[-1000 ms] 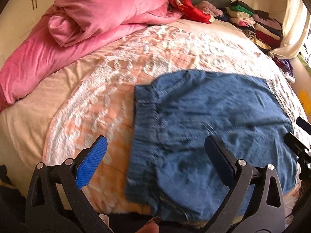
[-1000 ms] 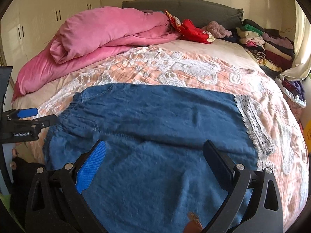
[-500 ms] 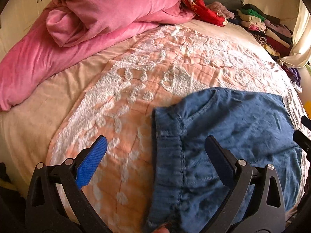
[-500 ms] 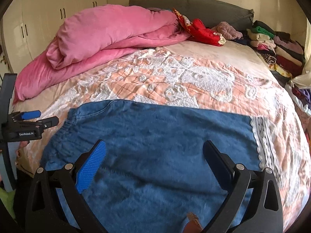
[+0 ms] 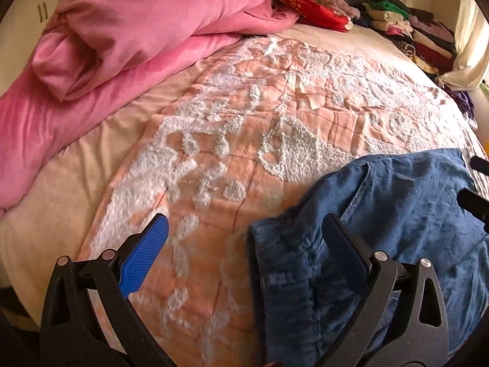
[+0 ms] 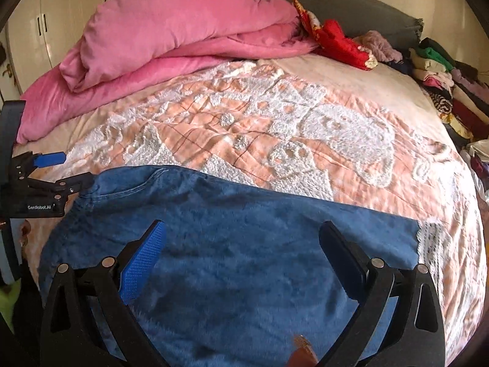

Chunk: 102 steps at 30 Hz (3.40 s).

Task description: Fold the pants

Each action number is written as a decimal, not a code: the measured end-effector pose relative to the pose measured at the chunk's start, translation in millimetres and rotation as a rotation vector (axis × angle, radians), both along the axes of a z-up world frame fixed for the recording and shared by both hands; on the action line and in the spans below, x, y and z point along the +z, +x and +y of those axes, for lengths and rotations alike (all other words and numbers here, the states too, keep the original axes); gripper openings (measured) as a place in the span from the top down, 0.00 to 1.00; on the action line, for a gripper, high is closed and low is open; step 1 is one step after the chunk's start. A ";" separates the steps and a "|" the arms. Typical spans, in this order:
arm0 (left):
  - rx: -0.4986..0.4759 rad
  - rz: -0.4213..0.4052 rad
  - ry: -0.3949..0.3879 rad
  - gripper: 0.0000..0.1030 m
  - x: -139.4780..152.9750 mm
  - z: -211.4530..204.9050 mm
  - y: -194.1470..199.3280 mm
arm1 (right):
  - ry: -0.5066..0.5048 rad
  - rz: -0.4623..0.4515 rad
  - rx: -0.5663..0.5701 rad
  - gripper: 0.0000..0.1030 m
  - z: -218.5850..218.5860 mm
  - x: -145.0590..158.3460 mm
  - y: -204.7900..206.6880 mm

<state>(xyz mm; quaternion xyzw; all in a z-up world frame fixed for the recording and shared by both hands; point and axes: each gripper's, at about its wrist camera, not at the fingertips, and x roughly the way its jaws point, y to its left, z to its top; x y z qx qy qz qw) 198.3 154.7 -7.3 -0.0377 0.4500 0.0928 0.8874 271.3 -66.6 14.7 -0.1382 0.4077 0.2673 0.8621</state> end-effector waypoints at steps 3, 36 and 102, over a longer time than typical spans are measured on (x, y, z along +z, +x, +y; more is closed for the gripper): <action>-0.033 0.010 0.006 0.09 -5.0 -2.6 5.4 | -0.020 0.004 0.021 0.04 8.8 -4.4 9.4; -0.189 -0.105 -0.036 0.74 3.2 -15.0 -1.7 | -0.087 0.081 0.392 0.74 87.3 -50.7 35.2; -0.350 -0.084 -0.065 0.62 35.8 -60.7 -200.3 | 0.096 0.158 0.330 0.86 8.2 -38.6 -241.1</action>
